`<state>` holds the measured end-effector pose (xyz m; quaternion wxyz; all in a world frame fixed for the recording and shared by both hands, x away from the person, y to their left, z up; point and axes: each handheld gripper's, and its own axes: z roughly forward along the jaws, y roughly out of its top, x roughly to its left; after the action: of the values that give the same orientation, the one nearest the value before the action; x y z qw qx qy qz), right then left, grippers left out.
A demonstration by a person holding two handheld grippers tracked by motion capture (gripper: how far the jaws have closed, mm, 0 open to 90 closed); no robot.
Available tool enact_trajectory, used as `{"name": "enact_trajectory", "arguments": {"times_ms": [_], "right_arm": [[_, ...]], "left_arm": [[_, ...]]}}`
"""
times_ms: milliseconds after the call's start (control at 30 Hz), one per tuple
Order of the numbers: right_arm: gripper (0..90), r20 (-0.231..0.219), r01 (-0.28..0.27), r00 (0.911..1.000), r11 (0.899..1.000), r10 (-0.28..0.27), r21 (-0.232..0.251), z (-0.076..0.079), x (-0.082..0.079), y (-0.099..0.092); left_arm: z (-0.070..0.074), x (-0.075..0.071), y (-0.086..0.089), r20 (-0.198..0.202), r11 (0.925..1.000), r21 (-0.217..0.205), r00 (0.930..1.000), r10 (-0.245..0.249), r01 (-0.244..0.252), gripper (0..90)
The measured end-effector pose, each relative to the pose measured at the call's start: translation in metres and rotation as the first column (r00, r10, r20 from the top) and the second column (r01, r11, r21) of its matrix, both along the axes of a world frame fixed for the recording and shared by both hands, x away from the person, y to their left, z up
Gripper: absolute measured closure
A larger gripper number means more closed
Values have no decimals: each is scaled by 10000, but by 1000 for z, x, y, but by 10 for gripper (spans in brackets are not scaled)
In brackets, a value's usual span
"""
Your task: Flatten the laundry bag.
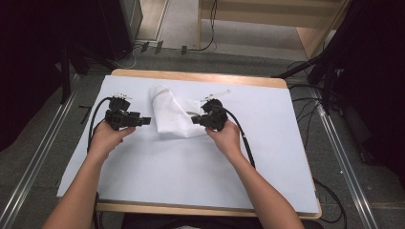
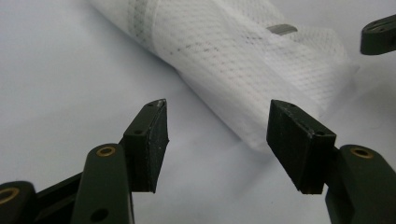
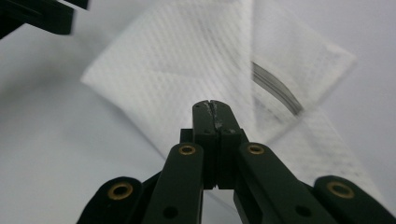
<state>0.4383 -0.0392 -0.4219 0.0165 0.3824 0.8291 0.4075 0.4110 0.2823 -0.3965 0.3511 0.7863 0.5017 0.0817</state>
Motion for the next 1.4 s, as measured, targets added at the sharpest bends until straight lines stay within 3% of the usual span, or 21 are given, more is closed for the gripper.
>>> {"name": "enact_trajectory", "arguments": {"times_ms": [67,167,300,333,400,433,533,633,800,1033,1233,1333,1400], "right_arm": [[900,-140,234,9996,9997,-234,-17,-6,5,-8],[900,-107,448,9989,9987,-450,-226,-11,8,-17],[900,19,706,9975,9961,-706,-532,-14,13,-25],[900,43,992,9951,9937,-991,-515,-17,18,-36],[900,-6,1076,9942,9928,-1077,-525,-19,20,-39],[900,-105,1430,9896,9884,-1437,-518,-22,25,-47],[862,-115,1762,9841,9827,-1771,-577,-29,32,-56],[837,-395,1769,9831,9831,-1788,-466,-35,36,-62],[742,-315,1895,9810,9804,-1914,-544,-41,39,-61],[722,-92,1950,9804,9767,-1966,-897,-46,39,-53],[689,-79,2020,9791,9763,-2032,-776,-46,39,-53],[699,-48,1859,9824,9797,-1868,-749,-47,36,-50],[724,205,1808,9835,9793,-1797,-905,-47,34,-47]], "left_arm": [[1,6,-3,46,9996,-283,10000,28,-27,393],[0,16,-11,-6,10000,-87,10000,3,-3,393],[-2,28,-17,-177,9996,-239,9997,-146,142,397],[-3,34,-21,-130,9998,-177,9999,-99,97,397],[-5,38,-21,-52,9998,-194,10000,-43,42,397],[-10,44,-20,-66,9994,-274,9998,194,-196,397],[-18,52,-17,-124,9981,-519,9993,341,-347,402],[-21,54,-16,-61,9990,-343,9996,270,-272,408],[-29,60,-17,-325,9988,-327,9988,360,-371,401],[-37,64,-19,-487,9985,-283,9978,456,-470,402],[-43,66,-19,-651,9979,-261,9962,579,-597,400],[-48,66,-26,-636,9987,165,9968,485,-475,411],[-51,67,-30,-686,9990,286,9970,363,-344,480]]}}
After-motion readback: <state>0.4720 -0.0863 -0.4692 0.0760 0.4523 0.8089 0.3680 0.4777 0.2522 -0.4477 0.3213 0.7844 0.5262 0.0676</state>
